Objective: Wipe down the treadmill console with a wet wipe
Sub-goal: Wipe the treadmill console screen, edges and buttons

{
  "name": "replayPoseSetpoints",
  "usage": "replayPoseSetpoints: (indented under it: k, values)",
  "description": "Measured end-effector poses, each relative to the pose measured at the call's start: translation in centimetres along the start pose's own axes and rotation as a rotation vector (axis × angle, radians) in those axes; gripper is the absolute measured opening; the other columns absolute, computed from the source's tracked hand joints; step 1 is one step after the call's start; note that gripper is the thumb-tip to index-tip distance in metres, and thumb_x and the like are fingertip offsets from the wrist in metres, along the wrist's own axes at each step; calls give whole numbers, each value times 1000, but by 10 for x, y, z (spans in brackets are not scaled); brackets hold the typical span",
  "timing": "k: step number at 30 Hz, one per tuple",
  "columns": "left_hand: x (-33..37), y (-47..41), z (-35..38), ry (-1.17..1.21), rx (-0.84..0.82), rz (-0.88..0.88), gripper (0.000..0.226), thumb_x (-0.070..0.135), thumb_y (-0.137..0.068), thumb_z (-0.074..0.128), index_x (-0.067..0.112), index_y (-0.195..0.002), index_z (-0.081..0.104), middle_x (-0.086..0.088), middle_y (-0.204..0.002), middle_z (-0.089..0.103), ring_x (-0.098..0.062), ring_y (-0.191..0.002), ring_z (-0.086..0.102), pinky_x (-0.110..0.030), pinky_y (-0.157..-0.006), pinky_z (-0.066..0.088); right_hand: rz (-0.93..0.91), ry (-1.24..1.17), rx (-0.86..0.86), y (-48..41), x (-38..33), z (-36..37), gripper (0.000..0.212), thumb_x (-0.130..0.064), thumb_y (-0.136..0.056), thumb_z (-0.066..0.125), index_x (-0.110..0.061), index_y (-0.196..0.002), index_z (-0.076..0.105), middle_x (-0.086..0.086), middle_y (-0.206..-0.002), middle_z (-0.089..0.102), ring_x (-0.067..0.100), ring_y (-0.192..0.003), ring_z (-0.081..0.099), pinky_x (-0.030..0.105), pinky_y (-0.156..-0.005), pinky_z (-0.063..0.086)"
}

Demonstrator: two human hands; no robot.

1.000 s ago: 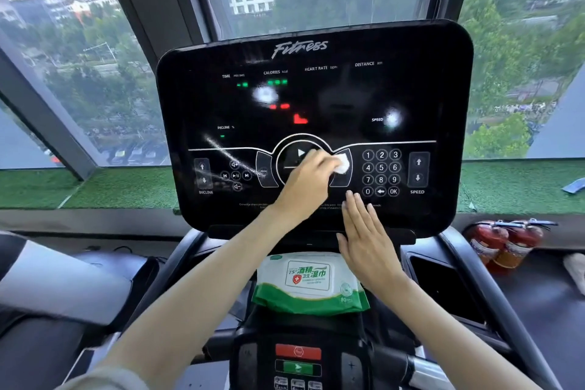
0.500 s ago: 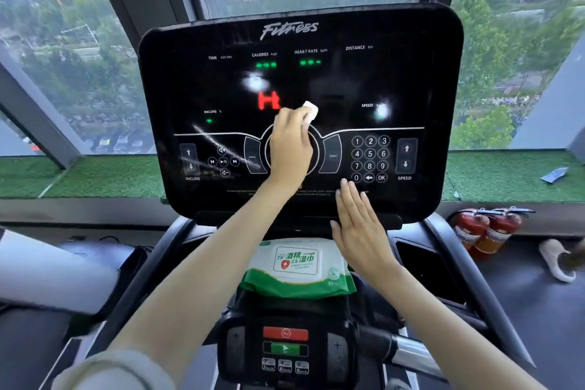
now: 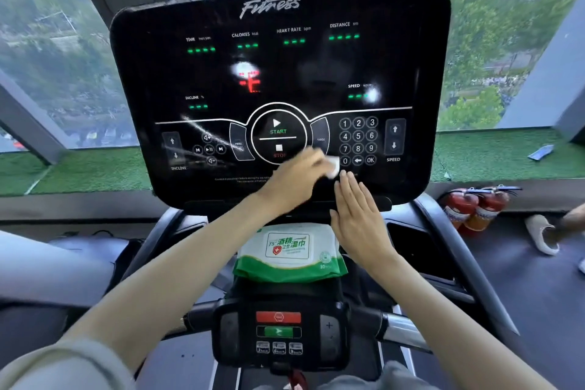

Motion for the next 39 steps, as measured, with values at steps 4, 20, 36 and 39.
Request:
replayPoseSetpoints:
  k: [4,20,36,39]
  values:
    - [-38,38,-13,-46,28,-62,40,-16,-75,53,12,-103,61,-5,-96,56,-18,-90,50,-40,-62,53,7,7,10,0,-1,-1,55,-26,-97,26,10,-137,37,26,-147,32,35,-138,30,45,-112,24]
    - [-54,77,-31,153,506,-735,24,-3,-91,48,4,-112,56,-3,-100,49,-12,-87,48,-23,-77,43,-12,-25,28,1,1,-5,52,-23,-97,28,10,-136,39,27,-146,34,34,-137,32,45,-112,22]
    - [22,-55,-14,-41,229,-92,36,-14,-75,50,10,-99,61,-3,-94,55,-17,-85,47,-31,-54,49,194,-216,52,17,57,-10,54,-27,-99,24,12,-131,44,27,-146,34,31,-139,20,40,-114,17]
    - [44,-45,9,-143,-75,300,41,-13,-71,44,11,-100,59,1,-103,55,-16,-88,48,-30,-47,49,179,-208,28,17,61,-6,55,-27,-100,21,10,-133,44,25,-147,33,31,-140,22,40,-114,16]
Point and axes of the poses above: each hand's wrist, its own y-axis away from the middle knuckle, its own z-axis out of the palm, x = y × z, the point moved 6 cm from there along -y, towards the middle knuckle
